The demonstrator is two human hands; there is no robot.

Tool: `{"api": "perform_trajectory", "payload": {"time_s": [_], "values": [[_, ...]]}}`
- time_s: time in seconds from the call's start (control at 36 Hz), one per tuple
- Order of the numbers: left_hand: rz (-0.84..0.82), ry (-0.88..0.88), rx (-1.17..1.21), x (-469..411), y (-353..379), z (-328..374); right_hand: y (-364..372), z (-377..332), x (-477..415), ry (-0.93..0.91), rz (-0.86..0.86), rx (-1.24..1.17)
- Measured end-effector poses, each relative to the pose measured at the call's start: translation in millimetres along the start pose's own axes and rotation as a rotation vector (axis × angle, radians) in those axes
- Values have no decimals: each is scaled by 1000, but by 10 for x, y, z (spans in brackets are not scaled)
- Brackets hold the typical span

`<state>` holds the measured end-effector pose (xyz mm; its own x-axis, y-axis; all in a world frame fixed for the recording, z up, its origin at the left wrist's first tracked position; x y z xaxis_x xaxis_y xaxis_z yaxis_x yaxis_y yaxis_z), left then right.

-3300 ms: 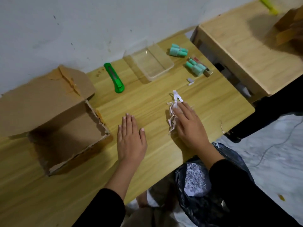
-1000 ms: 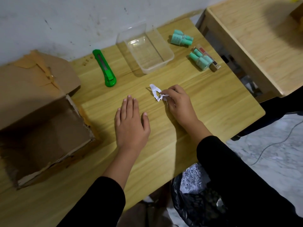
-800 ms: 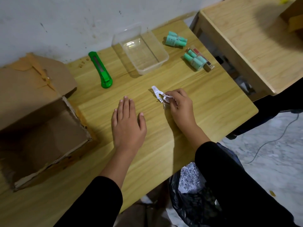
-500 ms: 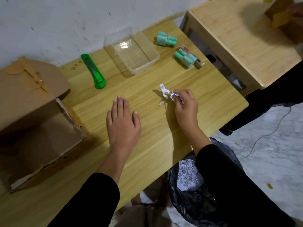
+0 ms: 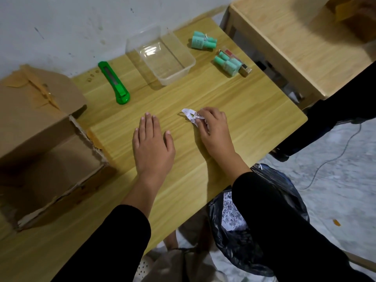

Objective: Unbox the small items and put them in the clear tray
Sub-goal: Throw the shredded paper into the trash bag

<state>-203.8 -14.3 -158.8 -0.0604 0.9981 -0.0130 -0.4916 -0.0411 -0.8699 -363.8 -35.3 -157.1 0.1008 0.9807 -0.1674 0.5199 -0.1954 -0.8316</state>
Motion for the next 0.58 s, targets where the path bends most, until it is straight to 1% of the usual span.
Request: {"api": "perform_trajectory", "payload": {"time_s": [0.17, 0.33, 0.58], "values": [[1, 2, -2, 3, 8, -6, 4, 5, 16, -27, -26, -5], [-2, -3, 3, 7, 5, 2, -11, -2, 44, -26, 45, -28], [0, -4, 1, 2, -1, 6, -38, 12, 123, 34, 109, -77]]}}
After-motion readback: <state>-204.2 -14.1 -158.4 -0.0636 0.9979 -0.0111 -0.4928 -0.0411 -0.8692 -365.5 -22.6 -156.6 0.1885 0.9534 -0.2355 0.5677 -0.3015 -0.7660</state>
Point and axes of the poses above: each hand's wrist, its own x-axis away from the middle knuckle, its own y-axis out of the palm, z = x × y, the point moved 1 cm from there along -x, towards the middle knuckle, and after that the axes turned 11 degrees about x, right-handed, at the moved point
